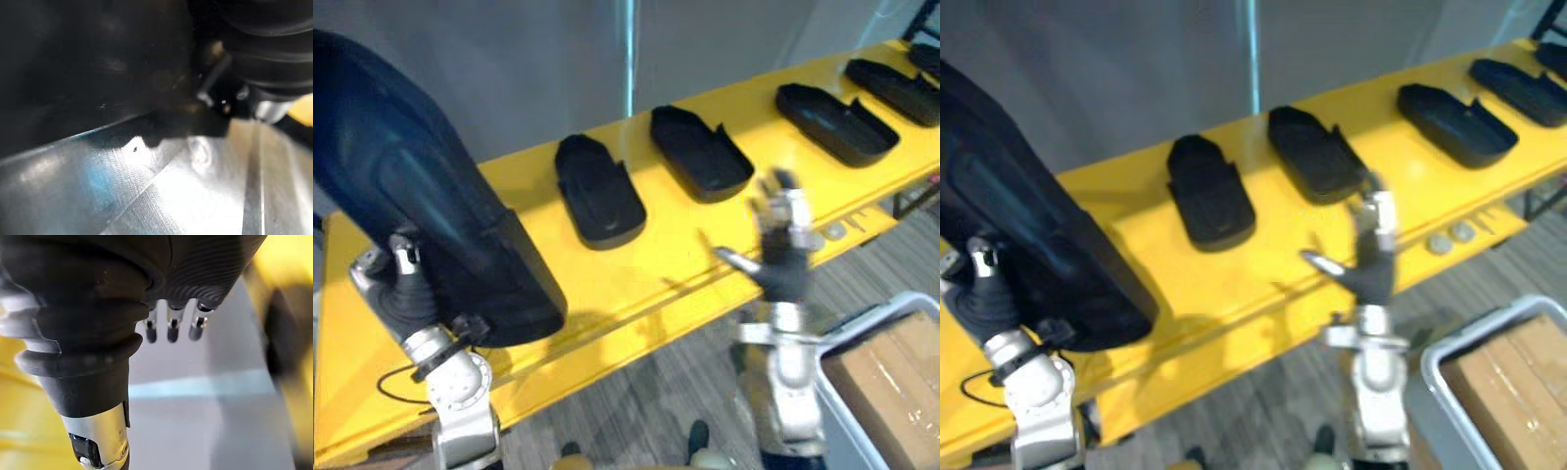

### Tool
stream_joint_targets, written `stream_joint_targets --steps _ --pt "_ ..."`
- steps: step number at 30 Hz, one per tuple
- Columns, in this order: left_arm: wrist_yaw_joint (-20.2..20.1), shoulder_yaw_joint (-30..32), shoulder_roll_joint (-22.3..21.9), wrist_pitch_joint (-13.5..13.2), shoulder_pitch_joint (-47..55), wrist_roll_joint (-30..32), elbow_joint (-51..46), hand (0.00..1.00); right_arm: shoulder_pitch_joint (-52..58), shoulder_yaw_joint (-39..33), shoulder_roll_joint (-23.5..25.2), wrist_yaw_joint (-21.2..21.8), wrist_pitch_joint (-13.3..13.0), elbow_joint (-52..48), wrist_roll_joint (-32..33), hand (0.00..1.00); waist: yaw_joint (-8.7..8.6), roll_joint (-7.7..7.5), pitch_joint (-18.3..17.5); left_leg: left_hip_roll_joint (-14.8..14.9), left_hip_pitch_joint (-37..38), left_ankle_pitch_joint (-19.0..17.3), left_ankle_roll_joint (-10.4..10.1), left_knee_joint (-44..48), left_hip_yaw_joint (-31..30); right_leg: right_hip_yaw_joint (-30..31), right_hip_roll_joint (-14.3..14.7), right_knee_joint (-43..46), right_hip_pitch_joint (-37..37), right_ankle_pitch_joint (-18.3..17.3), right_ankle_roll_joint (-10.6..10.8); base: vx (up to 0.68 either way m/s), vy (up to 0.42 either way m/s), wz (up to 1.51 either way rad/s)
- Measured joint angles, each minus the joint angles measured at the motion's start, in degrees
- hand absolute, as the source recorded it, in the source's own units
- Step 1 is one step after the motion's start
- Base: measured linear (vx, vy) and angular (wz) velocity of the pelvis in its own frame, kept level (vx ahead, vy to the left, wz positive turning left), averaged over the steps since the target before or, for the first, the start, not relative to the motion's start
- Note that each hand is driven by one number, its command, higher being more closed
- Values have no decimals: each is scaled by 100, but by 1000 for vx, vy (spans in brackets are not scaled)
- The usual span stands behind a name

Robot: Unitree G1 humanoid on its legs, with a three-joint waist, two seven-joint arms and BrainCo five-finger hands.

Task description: Walk over and take plastic housings, then place them on the shelf

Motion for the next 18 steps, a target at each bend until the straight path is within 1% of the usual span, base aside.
stream_joint_targets --steps 1,3,4,5,6,7,8,9,11,12,13,14,15,16,17,18 --pt "3 79 5 2 -20 16 -17 100 52 -275 17 -62 -14 -46 -85 0 -23 1 -2 -8 41 1 1 -33 37 27 -2 -11 5 0 0 79 20 -16" --pt "40 389 30 4 -74 52 -65 100 312 -1420 199 -367 -121 -48 -281 0 -98 14 -26 -31 147 2 2 -134 98 87 -8 -45 18 2 4 70 13 -16" --pt "58 440 50 4 -69 53 -65 100 371 -1720 244 -470 -142 -7 -293 0 -109 25 -37 -32 155 2 2 -146 105 91 -7 -47 18 2 4 61 7 -3" --pt "84 525 95 5 -59 54 -65 100 514 -2294 310 -743 -236 249 -303 0 -155 45 -69 -38 158 2 2 -181 107 90 -7 -55 11 2 4 61 7 1" --pt "138 650 112 4 -56 58 -65 100 620 -2754 344 -948 -264 790 -291 0 -212 58 -95 -43 163 2 2 -200 109 91 -7 -61 7 2 4 59 7 1" --pt "175 716 112 4 -55 55 -65 100 672 -2917 359 -1063 -250 1142 -279 0 -234 62 -105 -43 170 2 2 -200 119 94 -7 -61 7 2 4 51 8 -7" --pt "203 800 110 4 -53 52 -65 100 823 -3150 380 -1236 -194 1960 -265 0 -237 66 -145 -43 199 1 3 -209 185 123 -6 -64 6 2 4 56 5 -18" --pt "212 878 110 4 -44 49 -64 100 986 -3350 421 -1334 -7 3036 -244 0 -230 108 -194 -45 257 1 3 -222 231 180 -2 -65 23 2 3 52 4 -16" --pt "211 874 111 3 -51 36 -64 100 1113 -3497 458 -1357 188 3806 -113 0 -232 190 -252 -51 265 0 4 -253 221 187 -8 -64 45 2 3 31 8 0" --pt "182 843 113 -2 -63 29 -64 100 1193 -3708 452 -1349 397 4798 -35 0 -229 272 -290 -55 344 0 4 -322 212 166 -11 -66 129 1 3 15 17 10" --pt "159 830 116 -5 -62 9 -63 100 1188 -3820 444 -1324 490 5203 -27 0 -225 300 -303 -56 360 -1 5 -326 196 124 -14 -72 185 1 4 13 18 27" --pt "94 758 124 -7 -91 -19 -59 100 1182 -4008 399 -1255 668 6006 63 0 -228 358 -348 -60 356 -1 7 -326 49 12 -24 -68 267 -2 3 9 13 34" --pt "70 688 156 -10 -124 -36 -40 100 1165 -4027 366 -1215 733 6412 102 0 -208 360 -348 -78 342 0 8 -312 11 -35 -46 -68 315 -19 -2 -4 18 58" --pt "-8 513 266 -14 -183 -63 21 100 1082 -4026 288 -1118 867 7199 210 0 -152 349 -333 -123 322 10 23 -291 -146 -202 -94 -58 423 -79 19 -22 16 60" --pt "-37 384 378 -15 -192 -70 85 100 983 -4017 242 -1038 948 7694 214 0 -123 342 -328 -155 291 11 25 -287 -304 -342 -125 -45 491 -133 40 -61 4 96" --pt "-170 217 493 -12 -281 -89 208 100 834 -4003 201 -825 1101 8277 212 0 -109 319 -318 -221 168 46 68 -247 -596 -607 -182 -34 606 -221 72 -89 -9 112"
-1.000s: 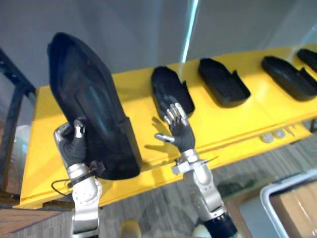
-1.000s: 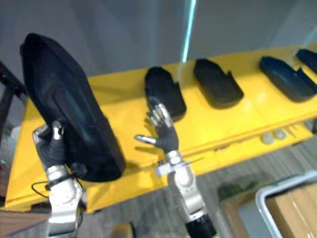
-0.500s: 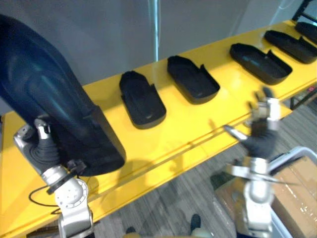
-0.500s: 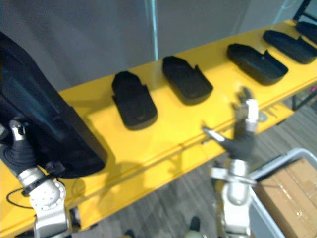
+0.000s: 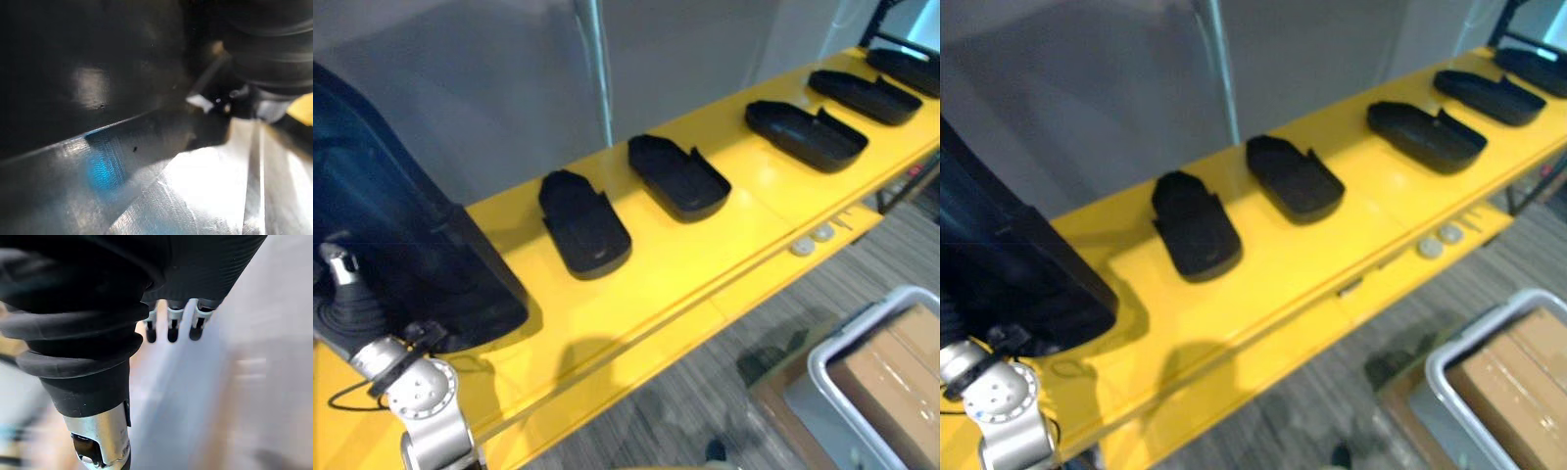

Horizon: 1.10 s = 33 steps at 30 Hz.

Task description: Walk over and take plastic housings, then place them on the shelf

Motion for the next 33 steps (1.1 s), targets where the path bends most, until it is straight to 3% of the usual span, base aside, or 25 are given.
stream_joint_targets --steps 3,7,10,13,17,21,27,33 --pt "-311 -267 124 2 -60 -199 115 100 -417 106 -29 460 233 683 -24 0 111 -9 45 -46 -239 144 7 34 -529 -475 -47 162 109 -215 44 -83 -7 90" --pt "-590 -285 433 10 -58 -392 121 100 -682 119 -184 742 340 907 -44 0 358 8 86 -32 -224 338 18 -145 -789 -749 -47 405 184 -407 29 -39 -5 46" --pt "-789 -266 848 14 -99 -437 121 100 -796 99 -379 861 440 1023 -99 0 359 -25 108 -32 -185 385 15 -208 -757 -732 -46 421 183 -387 61 -4 3 -2" --pt "-936 -238 1058 11 -285 -612 121 100 -838 89 -431 923 559 1134 -275 0 355 -177 222 -3 -123 404 5 -246 -644 -602 -45 507 66 -396 44 -1 8 -20" --pt "-968 -127 1403 16 -734 -837 420 100 -1338 106 -430 987 560 1154 -316 0 323 -371 762 23 -641 318 37 457 -379 -228 -141 1045 -556 -458 -59 -84 27 -27" --pt "-981 57 1453 32 -1213 -890 859 100 -1668 269 -592 990 562 1109 -313 0 294 -271 1182 120 -1263 45 98 1189 -334 -46 -143 1444 -1097 -488 -94 -168 21 -19" --pt "-978 279 2501 275 -1844 -1352 1658 100 -1769 506 -642 1002 655 818 -298 0 315 -230 1536 123 -2063 -122 151 1787 -275 127 -321 2223 -1996 -670 -83 -141 11 0" --pt "-967 518 3335 494 -2261 -1555 1690 100 -1645 753 -633 1104 728 138 -259 0 427 -188 1603 162 -2235 -315 213 2137 -63 172 -428 2446 -2066 -766 -56 -19 18 2"
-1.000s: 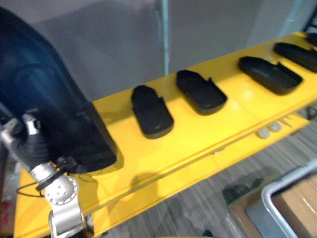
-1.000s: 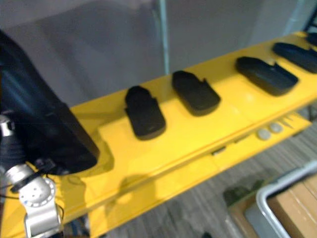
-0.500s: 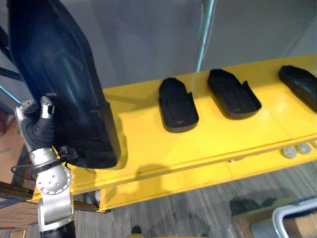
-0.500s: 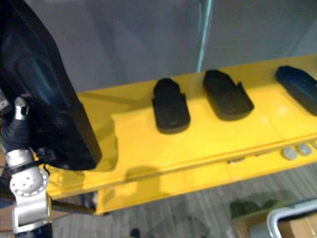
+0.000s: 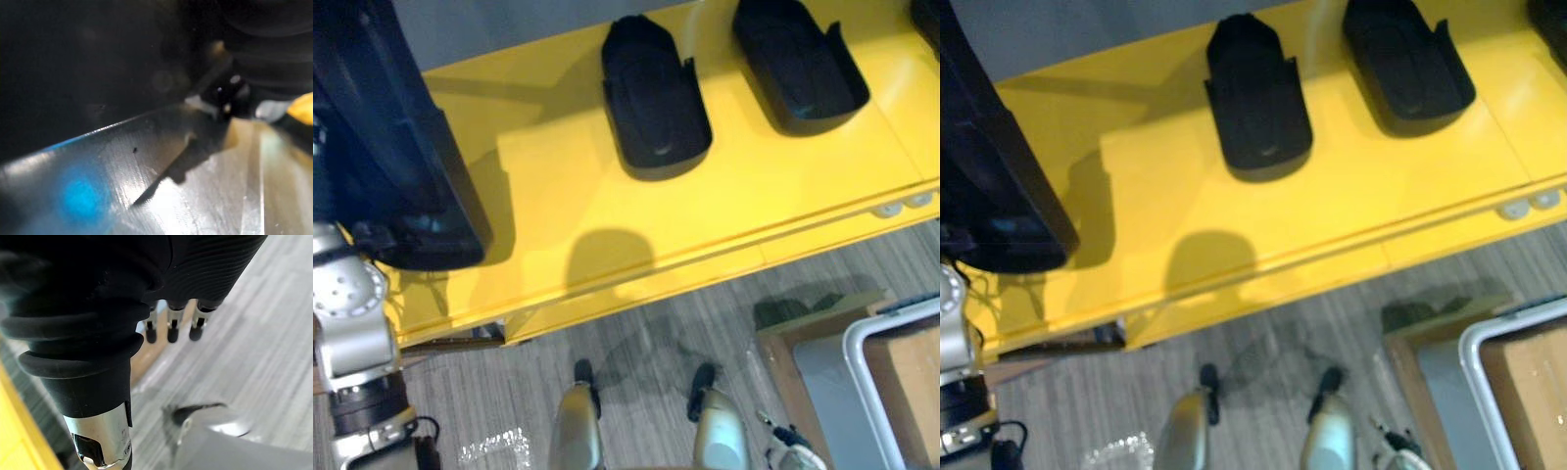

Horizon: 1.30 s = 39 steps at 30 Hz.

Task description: Walk over and take plastic housings, then place them on the shelf

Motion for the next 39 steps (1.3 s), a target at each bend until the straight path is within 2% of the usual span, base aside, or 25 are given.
stream_joint_targets --steps 4,8,13,18,29,33,39 --pt "-80 3 567 67 -389 -44 203 100 0 139 4 34 29 -188 2 0 51 31 23 57 -82 -21 9 157 311 -16 -58 33 -2 -25 16 26 26 6" --pt "-298 -98 1150 219 -905 -225 1171 100 -3 220 -8 57 67 -232 3 0 82 32 23 55 -64 -18 10 217 421 15 -103 73 -41 -41 21 25 7 0" --pt "-890 -730 1493 408 -1379 -437 2204 100 -2 369 0 155 100 -185 2 0 78 41 28 51 59 5 -11 128 459 41 -99 77 -10 -52 5 -3 -18 -5" --pt "-1379 -1536 1525 408 -2071 -675 3332 100 50 572 10 234 108 -119 3 0 44 46 31 29 276 205 -52 -225 569 77 -94 74 -8 -61 -13 -31 -50 -5" --pt "-2019 -2446 1432 404 -2547 -1752 4029 100 98 575 61 265 107 -35 8 0 -84 46 31 10 497 313 -82 -505 717 204 -80 75 -36 -74 -37 2 -20 -5" --pt "-2220 -2580 1271 406 -2600 -1796 4151 100 94 571 67 272 108 39 8 0 -107 46 31 -1 541 334 -95 -596 722 209 -72 40 -28 -71 -38 4 -1 -1" --pt "-2246 -2853 1188 432 -2647 -1664 4498 100 66 570 60 280 109 155 8 0 -160 47 31 -23 630 352 -94 -683 720 202 -62 -63 74 -58 -23 17 -2 0"
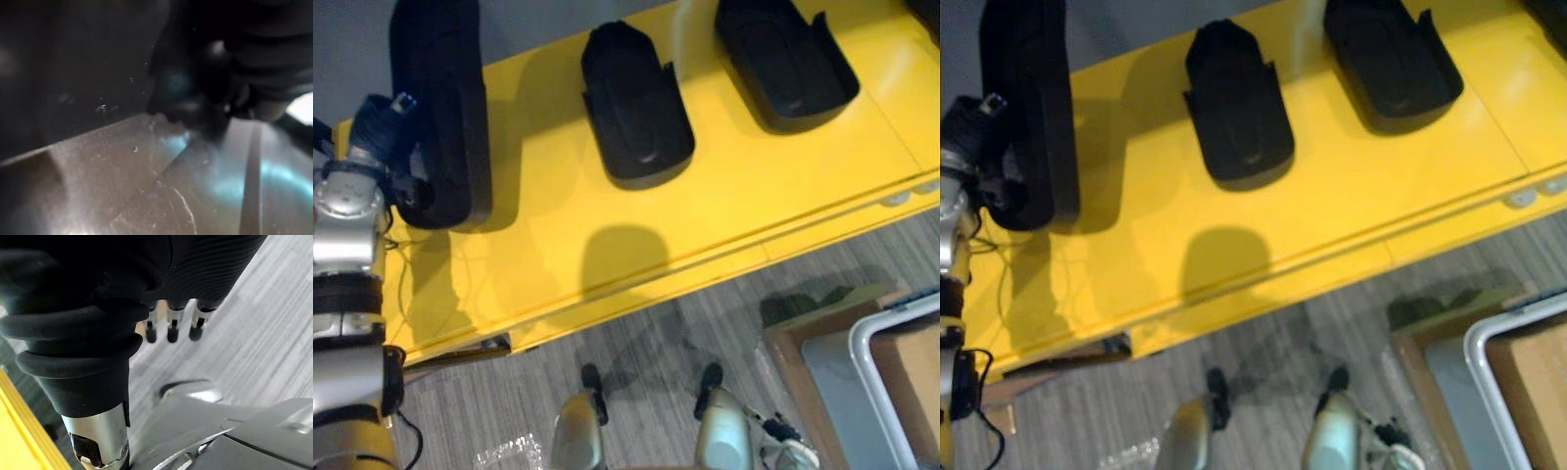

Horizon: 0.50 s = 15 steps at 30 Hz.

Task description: Walk over and take plastic housings, then place them on the shelf

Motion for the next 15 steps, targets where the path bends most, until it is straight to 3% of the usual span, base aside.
stream_joint_targets --steps 6,15 --pt "16 3 -417 133 -124 493 371 100 -34 0 2 1 21 94 0 0 -35 1 1 -26 184 5 4 -89 5 -14 -1 -108 198 14 22 0 0 0" --pt "23 4 -547 239 -307 962 748 100 -75 -5 -6 7 25 80 0 0 -67 61 47 -14 178 47 -21 -190 24 -8 46 -229 180 81 22 0 0 0"
